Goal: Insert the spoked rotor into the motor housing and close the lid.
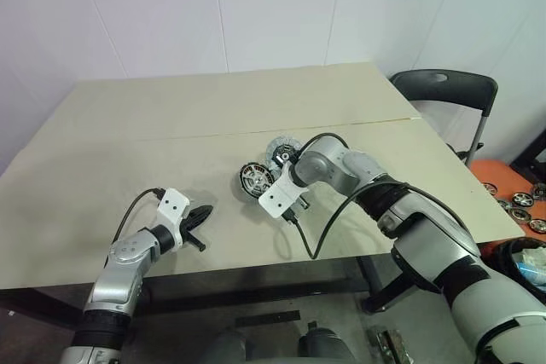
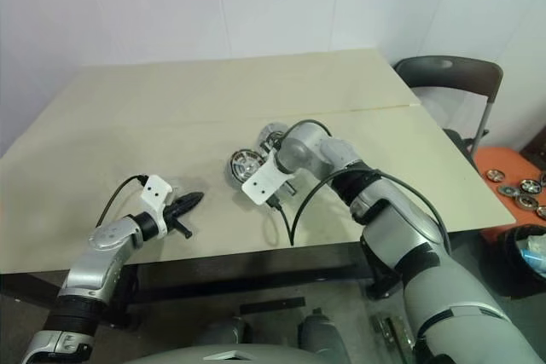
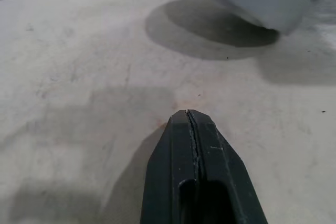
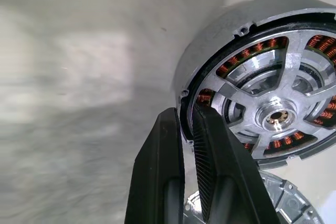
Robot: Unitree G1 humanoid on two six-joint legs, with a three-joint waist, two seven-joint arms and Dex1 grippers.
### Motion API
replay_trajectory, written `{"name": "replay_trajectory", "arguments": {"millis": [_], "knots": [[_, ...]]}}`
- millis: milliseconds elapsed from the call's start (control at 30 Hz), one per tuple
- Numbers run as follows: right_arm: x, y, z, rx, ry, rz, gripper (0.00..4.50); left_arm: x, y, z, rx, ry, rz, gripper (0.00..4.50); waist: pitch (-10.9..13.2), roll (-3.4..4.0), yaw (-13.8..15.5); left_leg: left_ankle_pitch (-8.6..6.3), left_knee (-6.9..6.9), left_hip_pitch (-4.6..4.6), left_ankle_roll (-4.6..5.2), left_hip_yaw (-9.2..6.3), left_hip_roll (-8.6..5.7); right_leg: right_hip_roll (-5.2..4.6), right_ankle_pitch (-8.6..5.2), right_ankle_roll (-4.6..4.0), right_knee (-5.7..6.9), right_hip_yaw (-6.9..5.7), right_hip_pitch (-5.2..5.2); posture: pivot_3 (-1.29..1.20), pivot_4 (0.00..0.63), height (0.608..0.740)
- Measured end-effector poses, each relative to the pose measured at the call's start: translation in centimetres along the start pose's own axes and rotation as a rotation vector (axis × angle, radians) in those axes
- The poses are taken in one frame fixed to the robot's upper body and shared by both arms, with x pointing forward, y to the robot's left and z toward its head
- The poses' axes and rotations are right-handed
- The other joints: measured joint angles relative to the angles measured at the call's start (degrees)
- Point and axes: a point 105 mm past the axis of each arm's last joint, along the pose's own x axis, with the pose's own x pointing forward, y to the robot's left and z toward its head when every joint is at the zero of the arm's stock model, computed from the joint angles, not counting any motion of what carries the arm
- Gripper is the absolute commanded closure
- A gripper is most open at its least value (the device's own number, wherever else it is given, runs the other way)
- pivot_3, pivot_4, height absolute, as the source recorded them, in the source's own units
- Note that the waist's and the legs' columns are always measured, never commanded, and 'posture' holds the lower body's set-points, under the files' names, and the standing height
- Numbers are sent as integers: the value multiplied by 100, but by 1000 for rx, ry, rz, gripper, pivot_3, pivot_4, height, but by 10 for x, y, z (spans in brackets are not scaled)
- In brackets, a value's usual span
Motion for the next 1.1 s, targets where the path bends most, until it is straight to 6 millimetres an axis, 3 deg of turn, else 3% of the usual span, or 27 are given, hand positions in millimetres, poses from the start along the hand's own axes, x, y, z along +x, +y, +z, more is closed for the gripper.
{"name": "replay_trajectory", "arguments": {"millis": [233, 400, 667, 967, 1000, 1100], "knots": [[-24, 18, 17, 15, -73, 144, 4427, -4, -2, 1, 5, -27, -46, 4500, 1, 0, -10, 0, 1, -2, 0, 0, 2, -3, 0, 1, 0, -1, -3, 0, 0, 740], [-38, 30, 2, 91, -11, 208, 4427, -7, 0, 3, 14, -43, -41, 4500, 0, 0, 30, 0, 4, -2, 0, 2, 0, -4, 0, 0, 0, -6, 1, 0, 0, 740], [-12, 19, 18, 280, -101, 157, 4427, -9, -1, 7, 11, -64, -62, 4500, -3, -5, -81, 0, 4, 3, -1, 3, 8, 0, 1, -2, 12, -1, -4, 0, 0, 740], [-3, 9, 22, 434, -168, 135, 4427, -15, -6, 34, 62, -152, -114, 4500, -5, -8, -198, 1, 8, 16, -2, 0, 9, 5, 3, -5, 23, 0, 2, 0, 0, 740], [-2, 8, 23, 445, -175, 132, 3742, -15, -6, 34, 63, -153, -117, 4500, -5, -8, -212, 1, 8, 16, -3, -1, 9, 5, 3, -6, 23, 0, 1, 0, 0, 740], [-2, 0, 26, 431, -189, 104, 2843, -15, -7, 35, 66, -155, -121, 4500, -4, -7, -221, 1, 9, 11, -3, -3, 8, 2, 3, -5, 23, -1, 0, 0, 0, 740]]}}
